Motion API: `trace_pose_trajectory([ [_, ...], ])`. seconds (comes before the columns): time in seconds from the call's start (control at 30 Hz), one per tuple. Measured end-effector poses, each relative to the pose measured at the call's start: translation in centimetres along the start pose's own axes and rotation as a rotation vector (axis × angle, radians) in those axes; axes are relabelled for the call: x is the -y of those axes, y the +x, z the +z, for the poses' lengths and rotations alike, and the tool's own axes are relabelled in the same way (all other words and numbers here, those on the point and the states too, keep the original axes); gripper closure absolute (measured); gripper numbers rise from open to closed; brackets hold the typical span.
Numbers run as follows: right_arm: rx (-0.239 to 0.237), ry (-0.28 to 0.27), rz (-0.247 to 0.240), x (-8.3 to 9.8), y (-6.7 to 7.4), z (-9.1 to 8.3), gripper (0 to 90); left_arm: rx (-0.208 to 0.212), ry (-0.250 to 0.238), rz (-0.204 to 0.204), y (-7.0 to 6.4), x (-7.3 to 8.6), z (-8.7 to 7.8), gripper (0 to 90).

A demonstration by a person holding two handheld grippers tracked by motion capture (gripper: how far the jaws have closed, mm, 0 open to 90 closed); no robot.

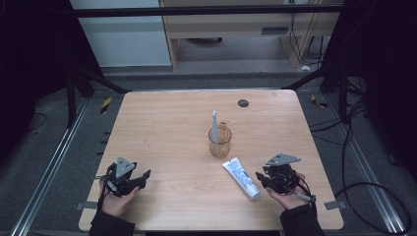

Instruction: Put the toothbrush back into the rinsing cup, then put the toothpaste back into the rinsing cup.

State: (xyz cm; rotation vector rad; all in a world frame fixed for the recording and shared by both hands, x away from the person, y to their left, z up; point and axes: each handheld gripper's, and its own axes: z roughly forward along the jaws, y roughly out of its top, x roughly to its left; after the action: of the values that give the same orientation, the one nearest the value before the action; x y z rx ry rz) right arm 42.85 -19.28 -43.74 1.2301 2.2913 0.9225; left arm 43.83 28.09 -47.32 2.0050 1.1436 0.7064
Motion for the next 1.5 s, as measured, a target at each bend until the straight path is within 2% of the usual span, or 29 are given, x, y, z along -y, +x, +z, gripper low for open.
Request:
trace_pose_trajectory([
  [0.2,0.01,0.014,0.002,-0.9,0.7,0.0,57.9,0.002,0.001,0.0,0.0,0.0,0.0,37.9],
  [0.67,-0.024,0.056,0.011,-2.2,1.8,0.8,52.8,0.005,0.008,0.004,0.0,0.0,0.3,37.7],
  [1.5,-0.047,0.116,0.003,-3.6,2.7,4.6,48.2,0.007,0.021,0.009,-0.2,-0.1,0.5,37.5],
])
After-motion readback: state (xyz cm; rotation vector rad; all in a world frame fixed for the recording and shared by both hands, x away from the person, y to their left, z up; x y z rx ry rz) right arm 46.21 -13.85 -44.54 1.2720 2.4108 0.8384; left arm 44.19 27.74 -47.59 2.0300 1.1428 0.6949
